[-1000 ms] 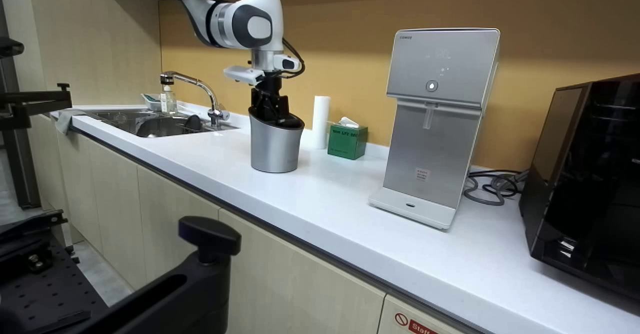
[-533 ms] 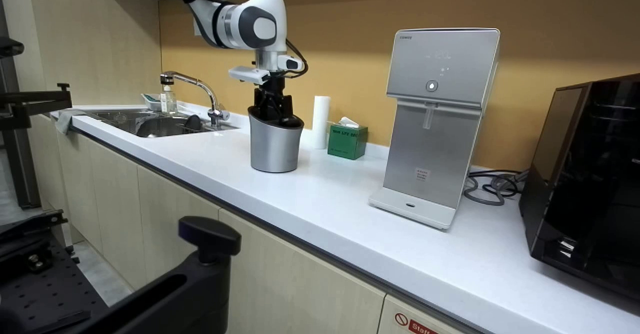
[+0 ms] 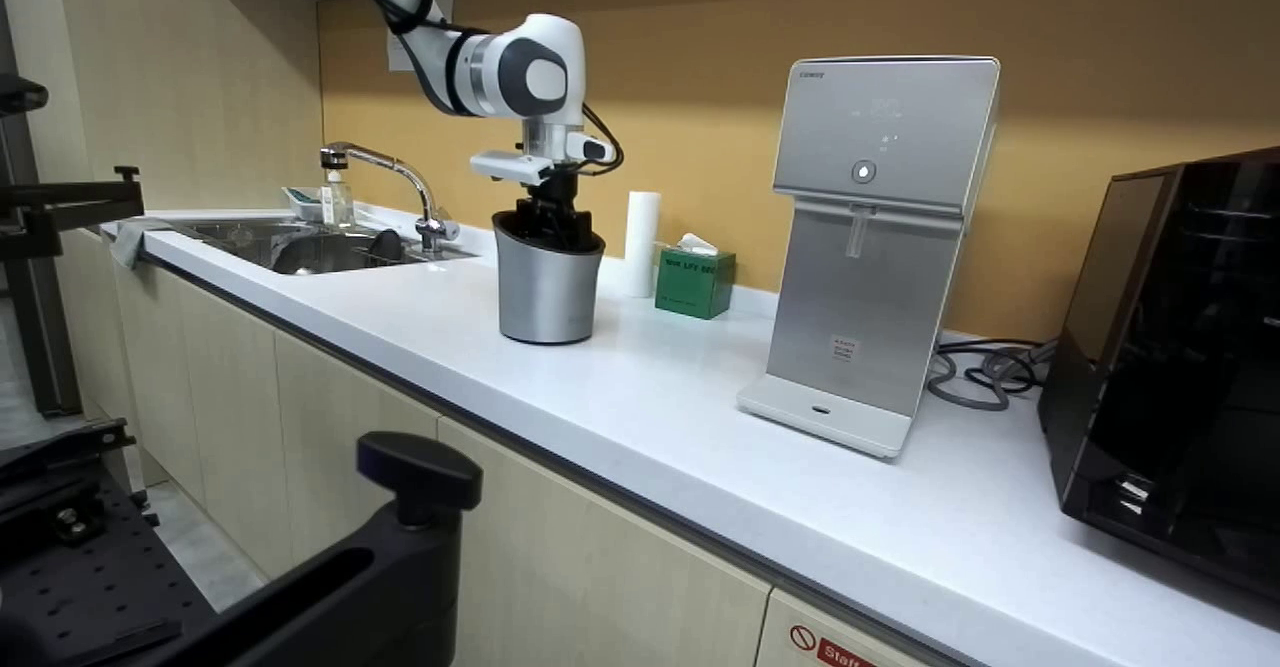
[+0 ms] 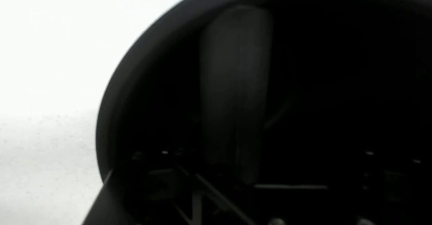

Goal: Remove the black jug from the silver jug and put it on the kitchen countertop

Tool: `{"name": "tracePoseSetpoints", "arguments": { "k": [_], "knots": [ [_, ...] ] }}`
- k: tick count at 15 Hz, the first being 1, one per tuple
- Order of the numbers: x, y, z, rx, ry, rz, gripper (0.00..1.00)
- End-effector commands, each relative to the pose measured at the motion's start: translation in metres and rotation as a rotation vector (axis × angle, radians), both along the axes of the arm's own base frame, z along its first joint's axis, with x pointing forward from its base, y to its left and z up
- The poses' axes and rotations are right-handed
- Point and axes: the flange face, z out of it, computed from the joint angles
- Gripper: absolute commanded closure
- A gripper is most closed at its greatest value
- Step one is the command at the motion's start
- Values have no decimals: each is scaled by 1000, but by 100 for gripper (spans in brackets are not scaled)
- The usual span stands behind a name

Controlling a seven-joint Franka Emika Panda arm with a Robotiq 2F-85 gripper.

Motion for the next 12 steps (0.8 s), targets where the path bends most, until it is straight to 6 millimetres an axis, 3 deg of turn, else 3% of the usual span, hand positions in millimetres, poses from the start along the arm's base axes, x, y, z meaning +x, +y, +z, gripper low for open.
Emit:
{"name": "tracePoseSetpoints", "arguments": {
  "k": [1, 9, 12],
  "knots": [
    [5, 8, 10, -6, 15, 17, 49],
    [-3, 17, 44, 18, -18, 62, 99],
    [-5, 27, 59, 29, -31, 79, 98]
  ]
}}
